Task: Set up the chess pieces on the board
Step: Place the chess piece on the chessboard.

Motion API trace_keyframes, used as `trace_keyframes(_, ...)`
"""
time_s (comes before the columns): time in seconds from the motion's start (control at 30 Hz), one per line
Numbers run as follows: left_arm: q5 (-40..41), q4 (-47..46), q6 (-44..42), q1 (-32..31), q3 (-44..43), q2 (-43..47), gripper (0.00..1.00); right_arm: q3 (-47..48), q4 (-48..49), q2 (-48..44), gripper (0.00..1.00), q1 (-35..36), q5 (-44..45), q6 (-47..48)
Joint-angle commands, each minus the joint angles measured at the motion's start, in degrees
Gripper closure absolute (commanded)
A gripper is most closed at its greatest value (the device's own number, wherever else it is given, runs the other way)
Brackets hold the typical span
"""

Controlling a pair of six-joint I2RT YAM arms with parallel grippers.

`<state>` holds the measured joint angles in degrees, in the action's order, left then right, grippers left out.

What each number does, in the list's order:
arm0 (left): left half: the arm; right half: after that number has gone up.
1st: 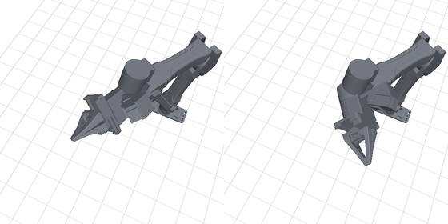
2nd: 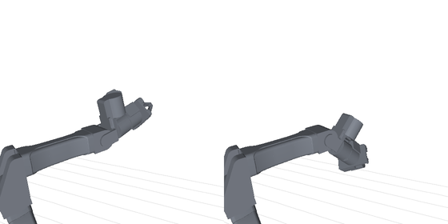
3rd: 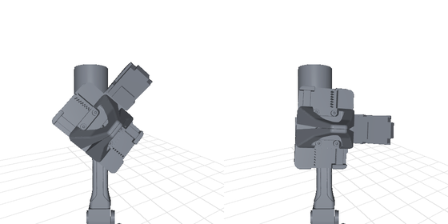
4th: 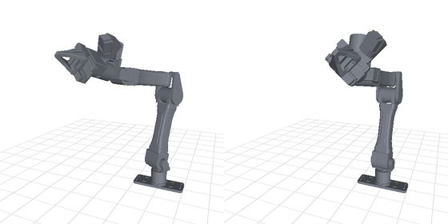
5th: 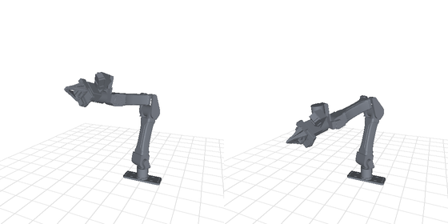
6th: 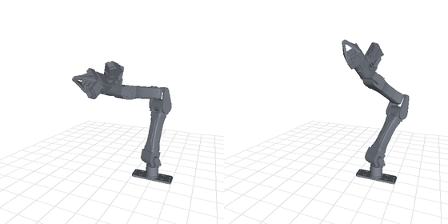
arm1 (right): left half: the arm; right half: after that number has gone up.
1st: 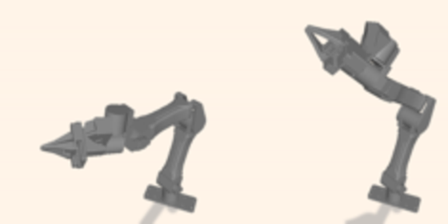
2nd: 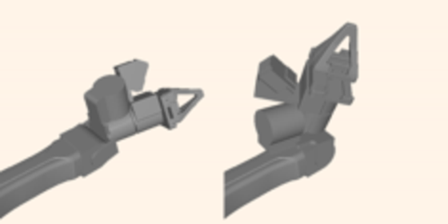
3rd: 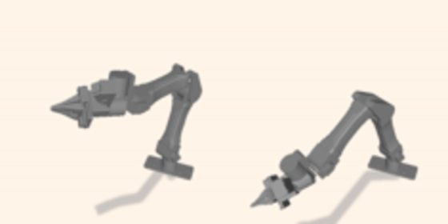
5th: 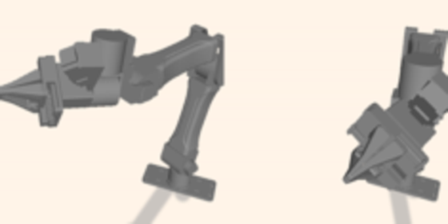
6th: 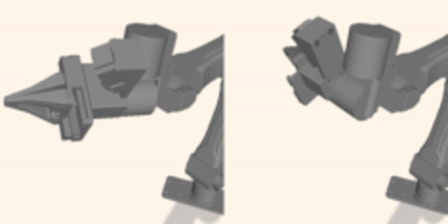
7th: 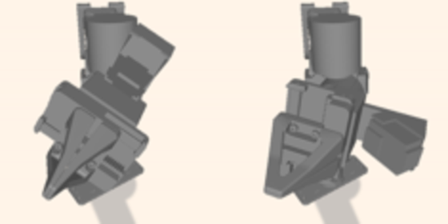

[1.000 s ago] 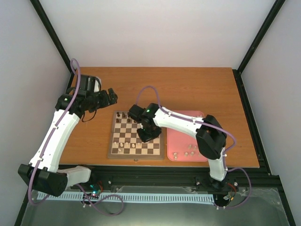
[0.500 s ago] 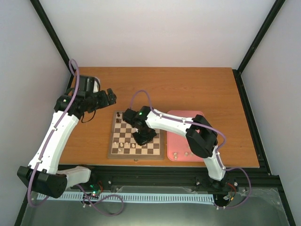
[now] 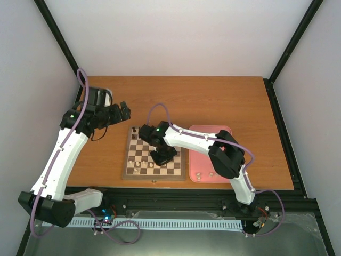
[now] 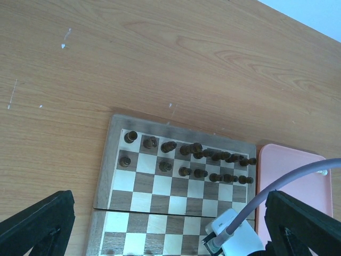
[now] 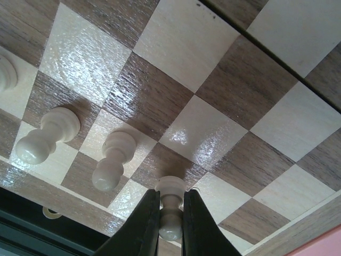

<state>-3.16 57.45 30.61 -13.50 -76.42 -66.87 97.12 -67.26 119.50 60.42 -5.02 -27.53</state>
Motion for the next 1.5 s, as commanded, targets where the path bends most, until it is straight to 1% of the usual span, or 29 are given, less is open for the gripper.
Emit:
trace_keyframes(0.0,0.48,0.91,-1.33,0.40,0.02,1.38,0.00,1.58,-0.14,1.49,0.95,0.48,1.45,-1.44)
trace_keyframes(0.13,0.52,1.04,-1.42,0.40,0.13,1.67,0.00,2.22,-0.08,1.89,0.95,0.48,2.37,-1.74)
trace_keyframes(1.47,0.52,0.74,-1.34,0.40,0.44,1.44,0.00,2.65,-0.85,2.88,0.95,1.54,0.75,-0.47)
